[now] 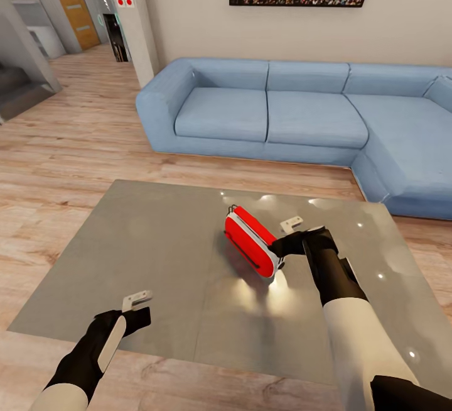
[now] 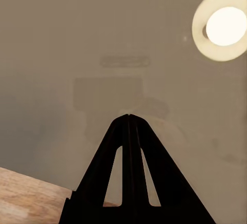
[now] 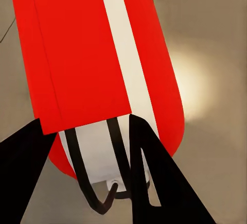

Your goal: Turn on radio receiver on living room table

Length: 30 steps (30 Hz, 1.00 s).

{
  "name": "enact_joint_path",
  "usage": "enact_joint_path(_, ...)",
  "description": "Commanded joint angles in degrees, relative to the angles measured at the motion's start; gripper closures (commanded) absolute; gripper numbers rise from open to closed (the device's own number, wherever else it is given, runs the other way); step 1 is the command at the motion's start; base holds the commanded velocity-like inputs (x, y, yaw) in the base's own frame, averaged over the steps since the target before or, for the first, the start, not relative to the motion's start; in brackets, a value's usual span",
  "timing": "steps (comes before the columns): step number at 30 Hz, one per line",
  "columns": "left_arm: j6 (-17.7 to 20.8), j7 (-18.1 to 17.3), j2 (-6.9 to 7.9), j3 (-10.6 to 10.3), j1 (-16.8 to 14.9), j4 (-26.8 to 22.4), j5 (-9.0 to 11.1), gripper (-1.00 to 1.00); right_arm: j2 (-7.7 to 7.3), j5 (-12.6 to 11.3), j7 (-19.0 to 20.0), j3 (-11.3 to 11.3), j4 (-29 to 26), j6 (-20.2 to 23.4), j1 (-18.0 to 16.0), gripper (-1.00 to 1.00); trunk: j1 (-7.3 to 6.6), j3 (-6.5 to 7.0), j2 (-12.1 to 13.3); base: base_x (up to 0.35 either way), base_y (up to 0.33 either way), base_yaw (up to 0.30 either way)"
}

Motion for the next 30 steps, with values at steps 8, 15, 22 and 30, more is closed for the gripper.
enact_joint_path(8,0.00,0.00,0.00,-0.02,-0.01,0.00,0.00,1.00,-0.02,2.50,-0.20,-0.10,4.17,-0.99,-0.02,-1.00,0.01,-0.01,0.01,0.000,0.000,0.000)
enact_joint_path(15,0.00,0.00,-0.07,-0.05,0.00,0.00,0.00,1.00,-0.02,2.50,-0.21,-0.02,4.41,-0.99,0.01,-1.00,0.01,-0.01,0.01,0.000,0.000,0.000)
enact_joint_path(22,0.01,0.06,0.10,-0.06,0.00,0.00,0.00,1.00,-0.02,2.50,-0.19,-0.01,4.52,-0.99,0.01,-1.00,0.01,-0.01,0.01,0.000,0.000,0.000)
enact_joint_path(30,-0.22,0.26,0.35,-0.06,0.00,0.00,-0.12,1.00,-0.02,2.50,-0.17,0.13,4.52,-0.99,0.02,-1.00,-0.87,0.71,1.61,0.000,0.000,0.000)
